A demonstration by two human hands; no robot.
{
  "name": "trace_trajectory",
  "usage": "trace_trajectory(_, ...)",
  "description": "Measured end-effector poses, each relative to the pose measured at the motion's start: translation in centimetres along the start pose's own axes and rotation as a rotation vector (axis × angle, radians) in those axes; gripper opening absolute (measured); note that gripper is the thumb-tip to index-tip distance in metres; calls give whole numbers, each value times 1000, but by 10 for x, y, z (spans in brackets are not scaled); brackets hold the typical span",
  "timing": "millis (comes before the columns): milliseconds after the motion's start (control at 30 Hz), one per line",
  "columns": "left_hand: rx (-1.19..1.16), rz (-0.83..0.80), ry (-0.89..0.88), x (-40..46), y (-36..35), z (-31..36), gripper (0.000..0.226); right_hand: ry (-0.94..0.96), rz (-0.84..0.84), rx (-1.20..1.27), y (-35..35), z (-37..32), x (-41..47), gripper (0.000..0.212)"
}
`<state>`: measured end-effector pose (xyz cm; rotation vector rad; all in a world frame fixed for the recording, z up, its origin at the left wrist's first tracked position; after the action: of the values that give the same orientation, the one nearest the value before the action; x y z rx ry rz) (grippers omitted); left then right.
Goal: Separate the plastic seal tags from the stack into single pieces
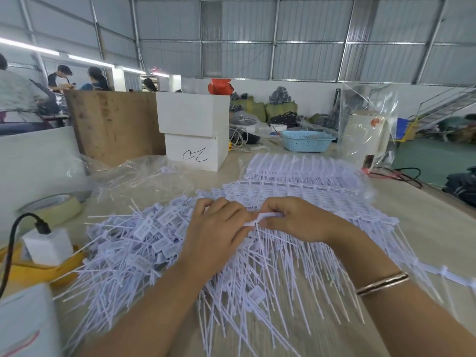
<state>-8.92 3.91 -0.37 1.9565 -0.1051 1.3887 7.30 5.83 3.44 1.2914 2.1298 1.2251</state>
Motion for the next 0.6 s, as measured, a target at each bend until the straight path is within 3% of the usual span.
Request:
trace_trajectory(200, -60, 36, 67, 0, 3, -3, 26, 100, 113, -31, -4, 4, 4, 25)
trace_trajectory(333, -90, 75, 169, 2, 4, -5, 30, 122, 188, -4, -11, 4, 9, 16)
trace_trajectory(433, -349, 46, 393, 2, 3, -2, 26, 169, 252, 19, -10, 1, 8, 18)
trace_trajectory(533, -801, 131, 810, 2, 4, -10, 21, 174, 325, 111, -3, 1, 4, 22)
trace_trajectory(600, -776, 157, 890, 0, 9, -21, 22, 156, 342, 145, 0, 4, 3, 25)
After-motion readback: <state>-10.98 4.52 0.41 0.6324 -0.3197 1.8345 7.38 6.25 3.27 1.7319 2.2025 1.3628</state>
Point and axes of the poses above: each hand's wrist, its own x-axis towards the middle knuckle, its own y-axis out of the back of the hand, z = x × y, the point moved 3 cm from there along x, towards the middle knuckle, and after that the axes turned 2 degrees about -x, right-handed, at the moved point
